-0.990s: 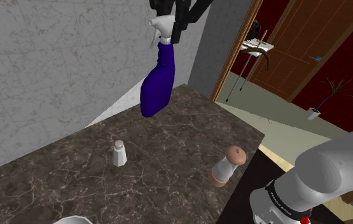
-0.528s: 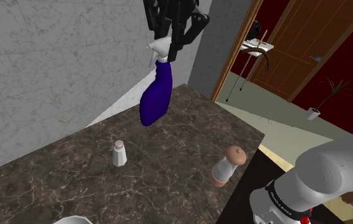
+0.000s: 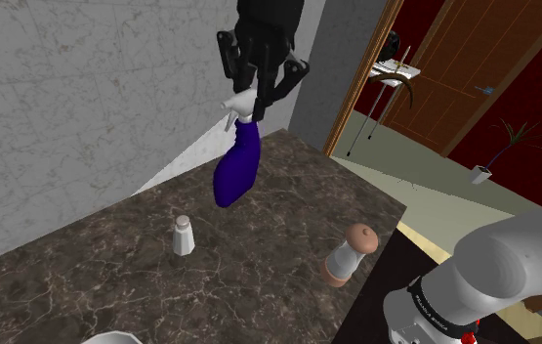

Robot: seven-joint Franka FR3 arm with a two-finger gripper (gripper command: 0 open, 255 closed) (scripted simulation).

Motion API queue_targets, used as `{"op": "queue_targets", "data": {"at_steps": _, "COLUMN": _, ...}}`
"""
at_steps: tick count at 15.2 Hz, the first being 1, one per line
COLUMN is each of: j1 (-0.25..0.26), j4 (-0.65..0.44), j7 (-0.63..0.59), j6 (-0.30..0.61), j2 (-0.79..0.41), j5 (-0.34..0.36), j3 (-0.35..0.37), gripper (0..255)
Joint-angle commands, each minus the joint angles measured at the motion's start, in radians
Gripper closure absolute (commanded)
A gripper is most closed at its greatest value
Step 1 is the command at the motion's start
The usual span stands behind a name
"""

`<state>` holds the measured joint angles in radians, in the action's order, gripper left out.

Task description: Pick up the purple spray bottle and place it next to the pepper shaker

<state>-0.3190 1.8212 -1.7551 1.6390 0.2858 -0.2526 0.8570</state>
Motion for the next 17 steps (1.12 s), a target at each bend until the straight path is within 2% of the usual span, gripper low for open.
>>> {"op": "queue_targets", "data": {"at_steps": 1, "j1": 0.002, "j4": 0.03, "j7": 0.007, "j6": 0.024, "j2": 0.008, "j5": -0.006, "j3": -0.002, "gripper": 255}}
{"op": "queue_targets", "data": {"at_steps": 17, "j1": 0.013, "j4": 0.244, "j7": 0.024, "j6": 0.237, "j2": 0.01, "j5": -0.025, "j3": 0.031, "gripper": 255}}
